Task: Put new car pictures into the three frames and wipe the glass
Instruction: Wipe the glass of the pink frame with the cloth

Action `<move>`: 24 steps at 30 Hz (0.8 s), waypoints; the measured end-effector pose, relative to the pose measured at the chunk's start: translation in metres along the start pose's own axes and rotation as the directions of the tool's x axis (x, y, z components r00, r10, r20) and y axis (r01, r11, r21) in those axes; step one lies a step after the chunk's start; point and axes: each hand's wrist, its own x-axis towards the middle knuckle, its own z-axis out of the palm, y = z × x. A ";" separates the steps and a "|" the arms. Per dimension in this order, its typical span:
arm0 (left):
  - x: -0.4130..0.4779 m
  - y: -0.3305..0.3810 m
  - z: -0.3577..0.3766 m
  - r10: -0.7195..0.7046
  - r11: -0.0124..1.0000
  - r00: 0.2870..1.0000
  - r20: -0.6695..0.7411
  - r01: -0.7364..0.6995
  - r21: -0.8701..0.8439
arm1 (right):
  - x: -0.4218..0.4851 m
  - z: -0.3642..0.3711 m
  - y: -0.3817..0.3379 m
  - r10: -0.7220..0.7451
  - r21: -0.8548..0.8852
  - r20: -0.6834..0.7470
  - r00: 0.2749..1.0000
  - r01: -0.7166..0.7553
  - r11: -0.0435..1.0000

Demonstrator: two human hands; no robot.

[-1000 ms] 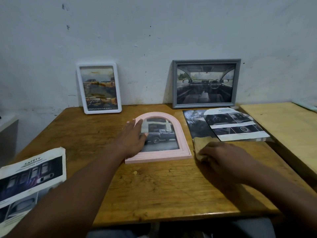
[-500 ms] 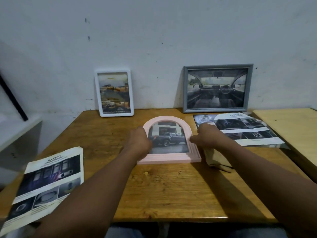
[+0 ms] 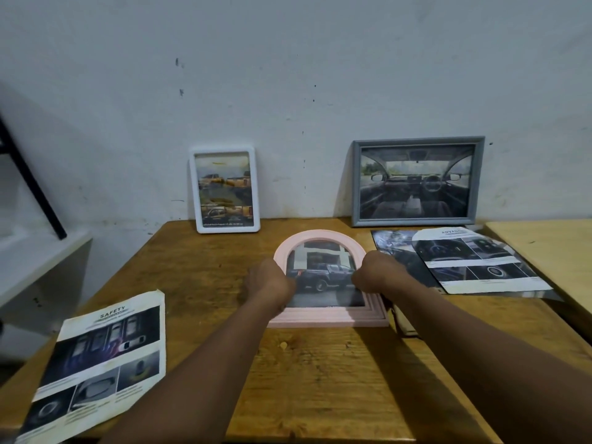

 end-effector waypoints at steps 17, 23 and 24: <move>0.018 0.002 -0.044 0.249 0.829 0.965 -0.077 -0.254 -0.499 | 0.010 -0.030 -0.004 -0.258 0.451 -0.237 0.937 0.342 0.824; 0.030 0.020 -0.056 0.478 0.844 0.858 -0.187 -0.508 -0.174 | 0.019 -0.043 -0.009 -0.467 0.122 -0.406 0.785 0.553 0.824; 0.035 0.021 -0.056 0.488 0.844 0.854 -0.179 -0.514 -0.151 | 0.024 -0.042 -0.010 -0.476 0.095 -0.412 0.777 0.556 0.825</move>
